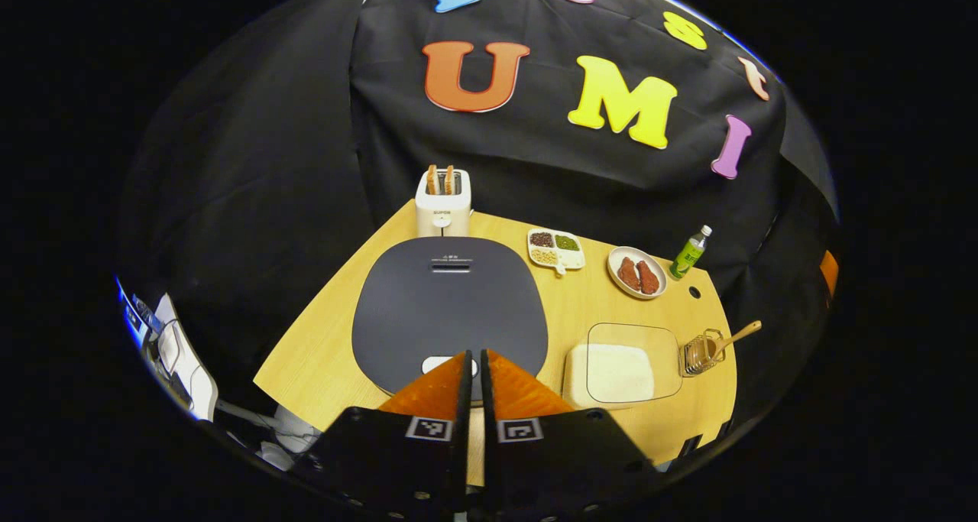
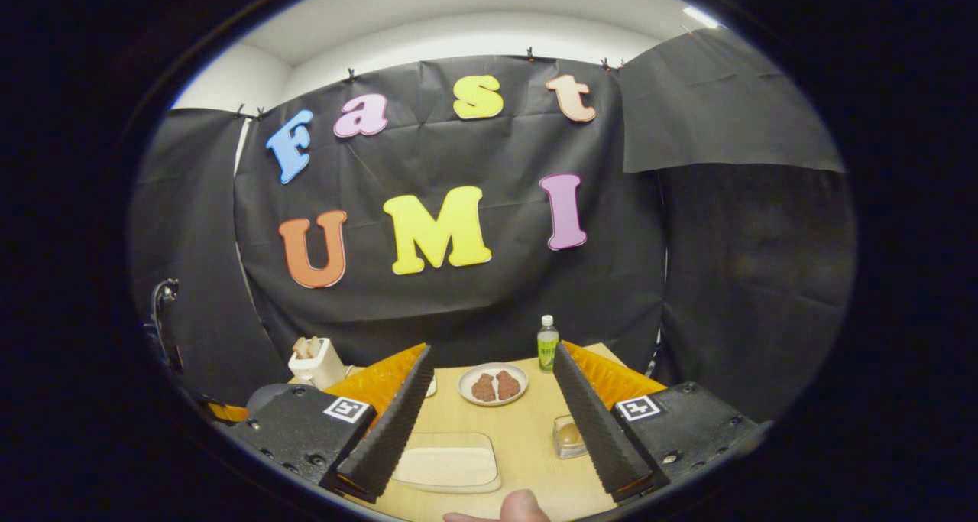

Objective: Close the left gripper, press the button to open the rice cooker; take a wooden spoon from the chopstick holder with the right hand, scoop a spoonful of rice and pour it into the rice cooker, then put the wooden spoon back into the chopstick holder.

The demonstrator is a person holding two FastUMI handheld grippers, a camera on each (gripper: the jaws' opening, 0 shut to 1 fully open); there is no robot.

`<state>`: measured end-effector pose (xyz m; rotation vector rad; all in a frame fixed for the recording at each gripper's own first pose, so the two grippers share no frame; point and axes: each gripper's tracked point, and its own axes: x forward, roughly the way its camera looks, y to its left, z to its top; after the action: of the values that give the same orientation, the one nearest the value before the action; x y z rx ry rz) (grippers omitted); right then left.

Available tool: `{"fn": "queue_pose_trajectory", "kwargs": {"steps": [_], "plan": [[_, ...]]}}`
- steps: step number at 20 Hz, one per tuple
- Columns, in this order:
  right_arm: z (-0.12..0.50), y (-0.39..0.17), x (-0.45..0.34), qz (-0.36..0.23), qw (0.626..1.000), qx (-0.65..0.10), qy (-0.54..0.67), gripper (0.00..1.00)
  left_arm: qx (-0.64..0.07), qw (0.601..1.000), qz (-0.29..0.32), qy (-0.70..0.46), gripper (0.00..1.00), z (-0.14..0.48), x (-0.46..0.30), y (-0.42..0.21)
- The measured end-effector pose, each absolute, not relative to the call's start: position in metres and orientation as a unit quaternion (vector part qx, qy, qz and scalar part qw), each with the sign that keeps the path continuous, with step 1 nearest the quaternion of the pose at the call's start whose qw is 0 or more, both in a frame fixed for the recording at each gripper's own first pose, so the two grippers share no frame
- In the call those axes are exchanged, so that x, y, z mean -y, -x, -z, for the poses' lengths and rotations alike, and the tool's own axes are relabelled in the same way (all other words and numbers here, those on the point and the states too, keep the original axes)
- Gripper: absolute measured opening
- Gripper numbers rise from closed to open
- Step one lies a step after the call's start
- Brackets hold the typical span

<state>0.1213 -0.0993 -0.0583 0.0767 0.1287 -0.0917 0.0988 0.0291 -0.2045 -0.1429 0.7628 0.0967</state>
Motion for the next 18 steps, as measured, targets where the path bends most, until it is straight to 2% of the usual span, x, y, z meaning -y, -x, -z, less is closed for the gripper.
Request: {"fn": "queue_pose_trajectory", "kwargs": {"steps": [2,3,4,11,18], "plan": [[0.064,-0.125,0.109,0.053,0.995,-0.070,-0.042,1.00,-0.401,0.910,-0.036,0.096,0.00,0.226,-0.029,-0.101],[0.067,-0.127,0.114,0.058,0.994,-0.075,-0.045,1.00,-0.407,0.906,-0.039,0.109,0.02,0.254,-0.021,-0.114],[0.071,-0.127,0.118,0.062,0.994,-0.080,-0.048,1.00,-0.421,0.898,-0.032,0.120,0.00,0.236,-0.029,-0.103],[0.079,-0.132,0.134,0.080,0.991,-0.088,-0.055,1.00,-0.448,0.888,-0.034,0.098,0.00,0.261,-0.043,-0.114],[0.087,-0.133,0.127,0.073,0.991,-0.098,-0.054,1.00,-0.469,0.873,-0.029,0.131,0.00,0.271,-0.044,-0.104]]}}
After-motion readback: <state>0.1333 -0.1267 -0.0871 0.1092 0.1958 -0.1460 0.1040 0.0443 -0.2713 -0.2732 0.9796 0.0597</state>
